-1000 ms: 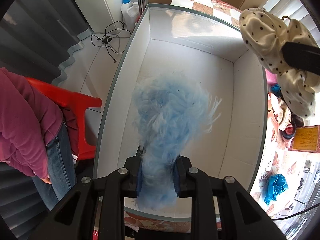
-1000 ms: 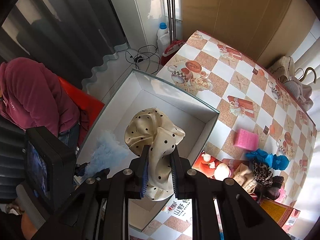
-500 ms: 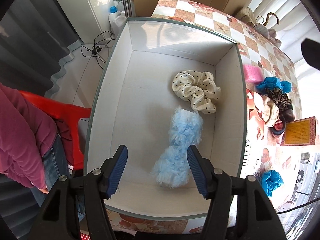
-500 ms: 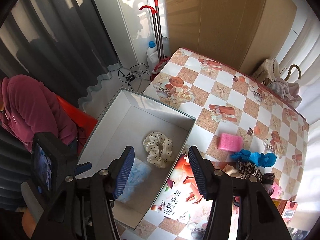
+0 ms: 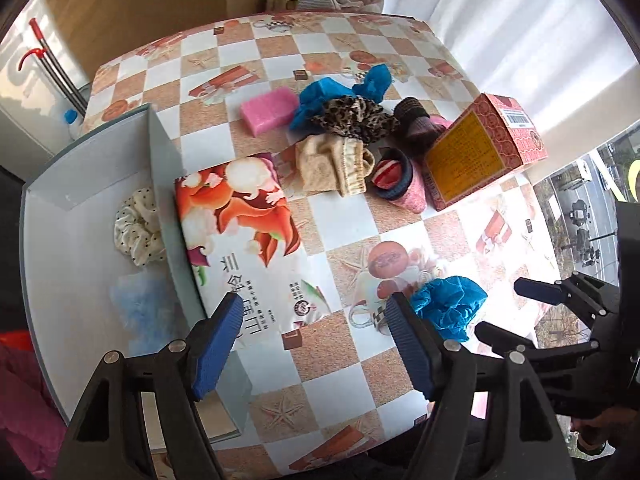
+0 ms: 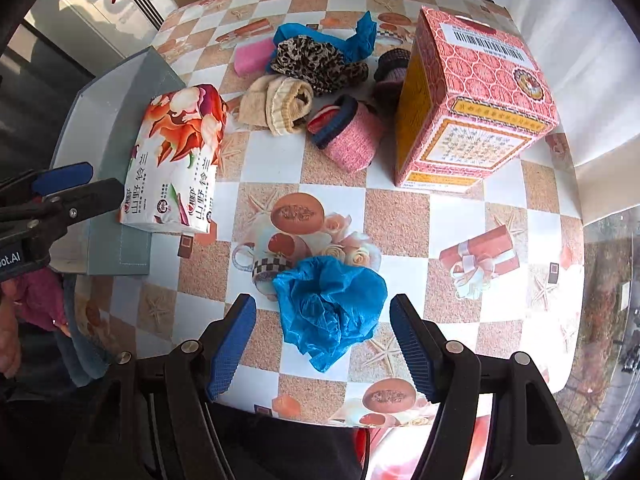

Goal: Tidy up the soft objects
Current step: 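Grasp the blue cloth with the right gripper while the left grasps the leopard scrunchie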

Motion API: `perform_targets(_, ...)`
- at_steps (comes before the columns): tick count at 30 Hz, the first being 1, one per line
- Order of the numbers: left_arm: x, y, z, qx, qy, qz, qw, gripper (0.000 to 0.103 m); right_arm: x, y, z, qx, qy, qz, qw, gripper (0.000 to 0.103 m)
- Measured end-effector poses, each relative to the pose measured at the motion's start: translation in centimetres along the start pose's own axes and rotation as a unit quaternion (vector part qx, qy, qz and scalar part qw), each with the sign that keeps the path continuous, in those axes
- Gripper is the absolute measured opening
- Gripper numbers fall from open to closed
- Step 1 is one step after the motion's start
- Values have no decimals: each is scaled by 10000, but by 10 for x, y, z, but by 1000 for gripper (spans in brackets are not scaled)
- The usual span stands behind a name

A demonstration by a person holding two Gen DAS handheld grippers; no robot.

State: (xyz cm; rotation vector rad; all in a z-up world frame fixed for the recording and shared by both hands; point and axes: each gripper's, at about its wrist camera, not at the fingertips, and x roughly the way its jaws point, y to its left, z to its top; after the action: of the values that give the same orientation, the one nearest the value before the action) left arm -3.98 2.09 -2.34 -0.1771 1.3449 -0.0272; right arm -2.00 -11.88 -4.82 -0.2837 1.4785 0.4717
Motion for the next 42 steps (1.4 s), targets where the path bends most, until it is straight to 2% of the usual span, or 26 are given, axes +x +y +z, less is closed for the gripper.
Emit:
perform_targets(6, 46, -51, 56, 776, 114, 549, 9954, 78, 34, 5, -22, -548, 94, 23, 9985, 71)
perform_targets(12, 72, -66, 118, 1558, -2, 977, 9830, 80, 53, 12, -24, -1147, -97, -148, 9932, 71)
perform_targets(16, 103, -69, 144, 1770, 213, 999, 9789, 81, 67, 12, -24, -1322, -130, -192, 9910, 71)
perform_targets(19, 135, -70, 149, 1782, 507, 830, 9792, 80, 75, 10, -27, -1385, -137, -153, 9901, 71)
perform_targets(20, 142, -68, 151, 1683, 555, 744, 9814, 65, 77, 10, -30, -1436, -161, -151, 9894, 70)
perform_targets(21, 148, -63, 153, 1506, 645, 659, 9843, 37, 78, 11, -31, -1507, -183, -147, 9883, 64)
perform_targets(22, 151, -57, 155, 1261, 769, 478, 9879, 31, 79, 14, -33, -1582, -211, -129, 9871, 54)
perform_targets(23, 149, -53, 156, 1043, 759, 336, 9911, 18, 81, 16, -35, -1679, -192, -108, 9856, 35)
perform_targets(24, 145, -50, 154, 952, 713, 306, 9924, 13, 81, 18, -37, -1778, -176, -153, 9838, 31)
perform_targets(25, 141, -50, 151, 968, 687, 333, 9924, 12, 79, 19, -41, -1866, -198, -153, 9821, 26)
perform_targets(27, 128, -46, 141, 999, 616, 293, 9927, 10, 71, 19, -48, -1945, -225, -44, 9806, 22)
perform_targets(31, 96, -27, 123, 626, 424, 174, 9970, 10, 42, 3, -62, -1670, -434, 117, 9849, 22)
perform_targets(36, 55, -19, 95, 235, 232, -105, 9994, 10, 5, -42, -74, -570, -649, 447, 9953, 22)
perform_targets(38, 44, -24, 80, 258, 233, -150, 9993, 10, -11, -60, -74, -24, -700, 524, 9962, 22)
perform_targets(42, 20, -58, 58, 528, 165, -368, 9978, 10, -39, -105, -55, 877, -872, 428, 9914, 22)
